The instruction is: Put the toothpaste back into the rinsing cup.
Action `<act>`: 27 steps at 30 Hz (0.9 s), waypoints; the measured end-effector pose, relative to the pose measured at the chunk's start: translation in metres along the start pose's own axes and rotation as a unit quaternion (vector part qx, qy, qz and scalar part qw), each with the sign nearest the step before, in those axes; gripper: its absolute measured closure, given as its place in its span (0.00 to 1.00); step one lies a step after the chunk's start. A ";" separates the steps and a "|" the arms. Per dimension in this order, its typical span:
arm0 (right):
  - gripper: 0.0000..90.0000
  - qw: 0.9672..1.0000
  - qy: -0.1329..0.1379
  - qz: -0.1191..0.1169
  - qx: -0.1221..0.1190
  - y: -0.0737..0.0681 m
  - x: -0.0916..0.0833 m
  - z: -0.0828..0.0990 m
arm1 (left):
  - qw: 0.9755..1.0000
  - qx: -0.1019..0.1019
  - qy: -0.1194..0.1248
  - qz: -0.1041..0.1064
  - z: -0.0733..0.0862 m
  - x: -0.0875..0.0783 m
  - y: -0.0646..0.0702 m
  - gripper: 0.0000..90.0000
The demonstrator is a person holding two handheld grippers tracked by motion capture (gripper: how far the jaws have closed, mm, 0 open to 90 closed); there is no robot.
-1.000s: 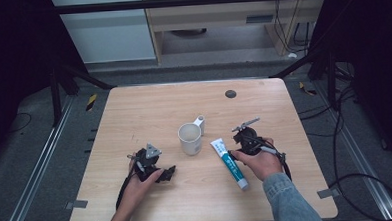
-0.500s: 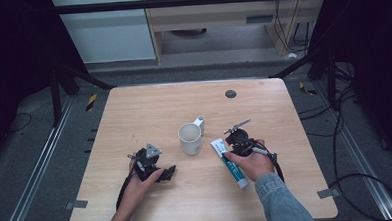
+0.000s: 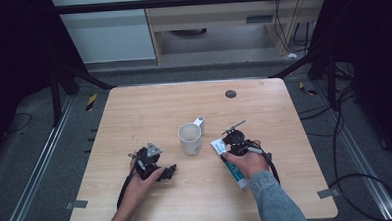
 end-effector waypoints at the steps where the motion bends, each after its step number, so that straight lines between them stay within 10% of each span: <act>1: 0.53 1.000 -0.003 0.000 0.004 0.000 0.001 0.000 | 1.000 0.000 0.000 0.000 0.000 0.000 0.000 0.00; 27: 0.53 1.000 -0.024 -0.002 0.009 -0.002 0.019 -0.005 | 1.000 0.001 0.000 0.001 -0.001 0.001 0.000 0.00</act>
Point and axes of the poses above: each handheld gripper's, and its own axes: x roughly forward along the jaws, z roughly out of its underside, y roughly to its right, the point moved 8 cm from there along x, roughly forward along the jaws, and after that the axes turned 12 degrees about -y, right-handed, at the moved point
